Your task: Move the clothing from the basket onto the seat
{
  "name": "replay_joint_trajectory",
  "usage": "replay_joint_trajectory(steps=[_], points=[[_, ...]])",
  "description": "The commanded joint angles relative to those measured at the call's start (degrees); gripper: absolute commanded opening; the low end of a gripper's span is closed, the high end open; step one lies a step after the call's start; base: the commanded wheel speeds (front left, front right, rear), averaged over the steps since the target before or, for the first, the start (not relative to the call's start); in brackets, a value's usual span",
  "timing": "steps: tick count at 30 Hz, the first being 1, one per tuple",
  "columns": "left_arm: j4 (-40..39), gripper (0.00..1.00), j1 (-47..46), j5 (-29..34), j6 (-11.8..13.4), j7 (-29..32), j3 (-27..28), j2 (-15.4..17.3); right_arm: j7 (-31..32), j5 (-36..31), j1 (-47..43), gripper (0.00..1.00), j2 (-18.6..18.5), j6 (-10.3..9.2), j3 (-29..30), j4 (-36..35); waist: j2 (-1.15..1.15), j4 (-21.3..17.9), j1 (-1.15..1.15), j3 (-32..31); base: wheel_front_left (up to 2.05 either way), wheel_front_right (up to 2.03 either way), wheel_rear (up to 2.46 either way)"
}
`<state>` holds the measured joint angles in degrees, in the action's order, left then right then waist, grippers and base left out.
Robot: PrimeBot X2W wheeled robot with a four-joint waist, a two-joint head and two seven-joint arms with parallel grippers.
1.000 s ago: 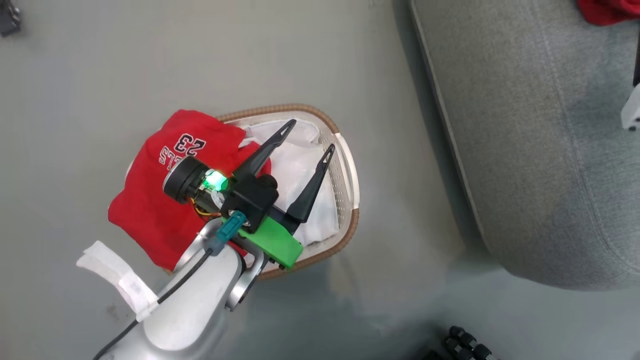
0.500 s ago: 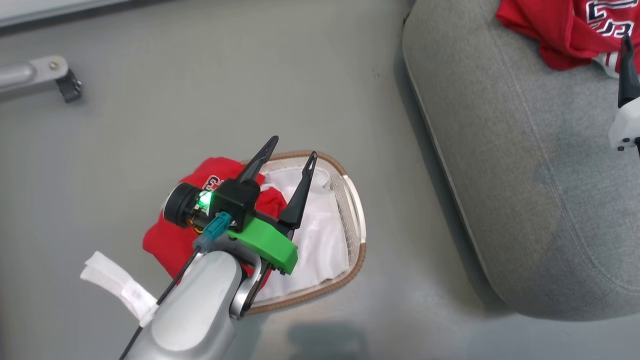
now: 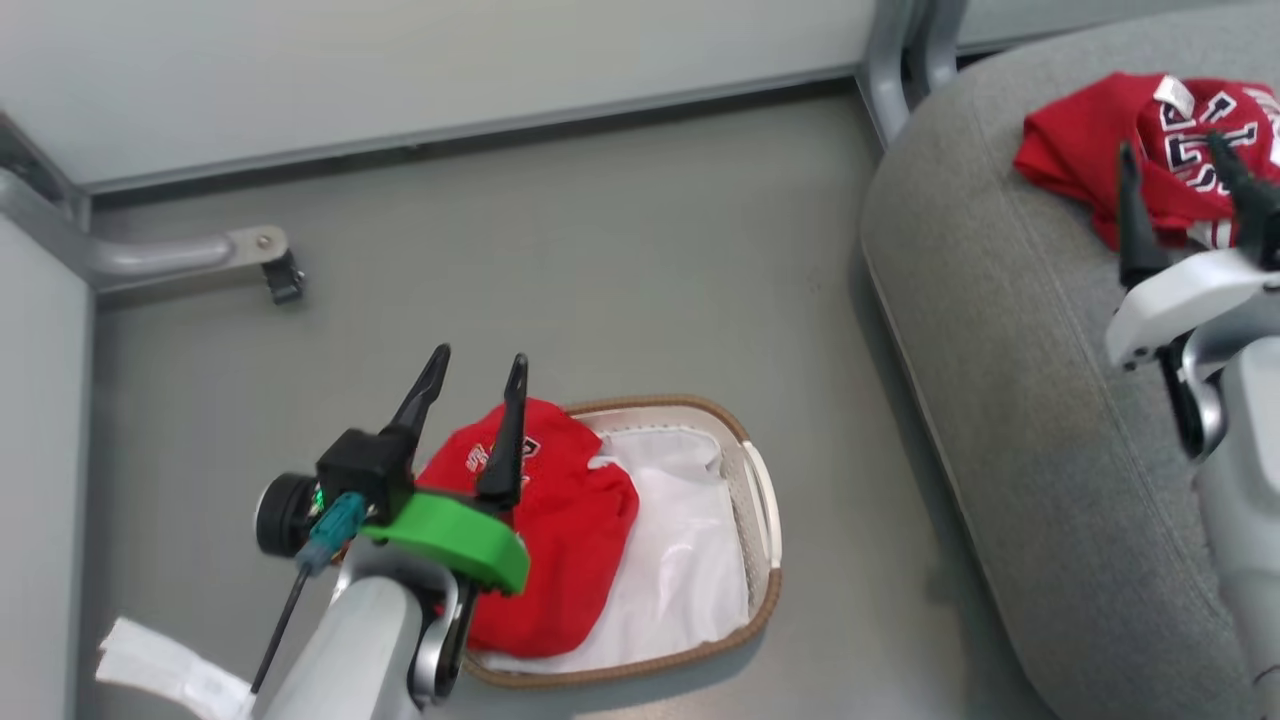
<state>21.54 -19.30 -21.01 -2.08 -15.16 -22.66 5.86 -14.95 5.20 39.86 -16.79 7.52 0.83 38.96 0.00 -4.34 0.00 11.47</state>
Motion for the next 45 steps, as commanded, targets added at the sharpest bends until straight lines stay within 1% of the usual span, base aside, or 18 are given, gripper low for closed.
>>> replay_joint_trajectory(steps=[1,11,15,19,24,27,32,45], points=[[-0.1,1.0,2.1,0.6,0.2,0.0,1.4,-0.3,-0.2,0.5,-2.6,1.0,1.3,-0.06,0.3,-1.1,0.0,3.5,0.0,-4.6,0.0,0.0,0.0],[-1.4,1.0,10.8,2.5,-0.1,0.0,9.6,-0.9,-0.3,0.7,-17.7,1.0,9.0,-0.06,0.5,-12.3,0.0,6.6,0.0,-8.4,0.0,0.0,0.0],[-2.1,1.0,14.3,3.2,-0.6,0.0,11.9,-1.3,-0.3,-0.1,-23.9,1.0,11.4,-0.06,0.6,-16.6,0.0,7.4,0.0,-9.0,0.0,0.0,0.0],[-3.2,1.0,17.2,3.8,-1.0,0.0,13.7,-1.8,-0.3,-0.4,-29.0,1.0,13.1,-0.06,0.2,-20.0,0.0,7.8,0.0,-9.3,0.0,0.0,0.0],[-4.1,1.0,19.0,4.7,-1.7,0.0,15.0,-2.2,-0.3,-0.3,-33.5,1.0,13.7,-0.06,-1.0,-21.9,0.0,8.2,0.0,-9.8,0.0,0.0,0.0],[-4.6,1.0,19.6,4.8,-2.0,0.0,15.8,-2.4,-0.3,1.9,-34.6,1.0,13.8,-0.06,-2.2,-22.3,0.0,7.9,0.0,-10.1,0.0,0.0,0.0],[-5.0,1.0,20.3,5.7,-2.6,0.0,16.3,-2.4,-0.3,3.4,-35.0,1.0,13.8,-0.06,-3.2,-22.7,0.0,7.3,0.0,-10.5,0.0,0.0,0.0],[-4.5,1.0,19.8,6.3,-3.4,0.0,16.3,-2.8,-0.3,3.6,-35.4,1.0,13.8,-0.06,-4.0,-22.4,0.0,7.2,0.0,-10.7,0.0,0.0,0.0]])
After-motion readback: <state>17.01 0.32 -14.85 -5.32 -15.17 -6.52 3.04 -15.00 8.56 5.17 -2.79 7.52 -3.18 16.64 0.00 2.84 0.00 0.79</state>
